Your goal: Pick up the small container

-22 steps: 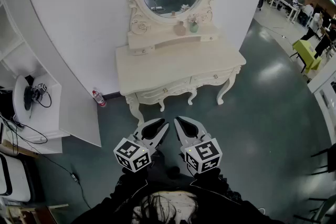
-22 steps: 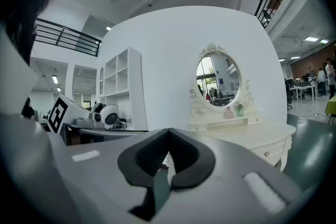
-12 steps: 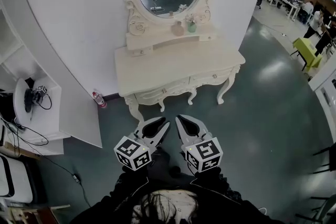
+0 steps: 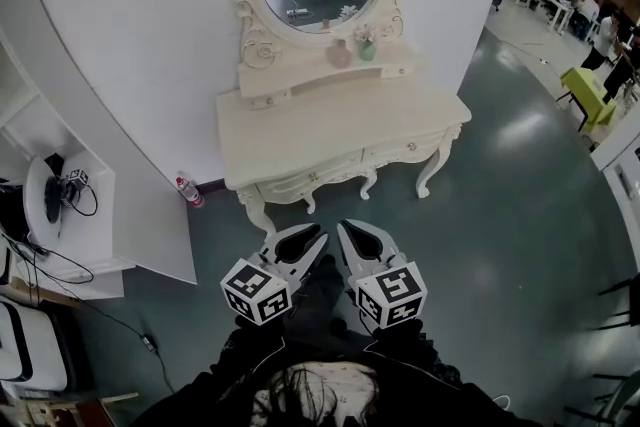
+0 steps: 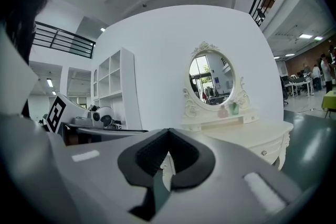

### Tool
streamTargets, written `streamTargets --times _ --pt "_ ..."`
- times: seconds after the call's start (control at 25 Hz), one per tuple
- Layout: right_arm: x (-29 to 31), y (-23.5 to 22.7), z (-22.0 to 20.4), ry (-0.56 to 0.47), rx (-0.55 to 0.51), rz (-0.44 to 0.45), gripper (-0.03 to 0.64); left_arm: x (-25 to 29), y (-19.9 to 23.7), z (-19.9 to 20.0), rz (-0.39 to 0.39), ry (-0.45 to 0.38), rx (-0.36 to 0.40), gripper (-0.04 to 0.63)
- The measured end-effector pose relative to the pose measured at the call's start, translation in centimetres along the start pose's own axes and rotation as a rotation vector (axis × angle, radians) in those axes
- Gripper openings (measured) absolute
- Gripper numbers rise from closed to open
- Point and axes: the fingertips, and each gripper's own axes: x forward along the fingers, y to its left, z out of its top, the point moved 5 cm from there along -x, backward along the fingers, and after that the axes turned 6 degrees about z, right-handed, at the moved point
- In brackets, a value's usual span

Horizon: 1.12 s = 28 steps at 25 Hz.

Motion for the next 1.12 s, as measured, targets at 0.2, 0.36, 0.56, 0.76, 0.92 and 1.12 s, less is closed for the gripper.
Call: streamTargets --times 0.2,0.36,0.56,0.76,0.92,1.12 --pt "1.7 -2.3 -0.2 0.014 0.008 -0.008 -0.003 2.5 1.6 0.0 -0.016 0.013 -0.010 0.081" --pt "4.1 -5.0 -0.1 0.032 0.014 -0.023 -0.003 5.4 3.8 0.5 -0.030 0.019 -0.023 0.081" --pt "8.7 -9.2 0.7 0.051 0.017 -0.038 -0.003 9.6 8.2 2.1 -0.040 0.030 -0.027 0.081" --pt "13.1 -12.9 2.9 0.047 0.017 -0.059 -0.003 13.5 12.6 5.1 -0.048 0.028 -0.026 0.081" --pt "16.1 -15.4 3.8 0.057 0.019 -0.076 -0.002 16.0 15.6 6.4 -0.063 0.040 -0.030 0.081" --pt "19.5 -17.6 4.6 0.068 0.014 -0.096 -0.002 19.0 18.9 8.0 -0.090 0.040 -0.034 0.081"
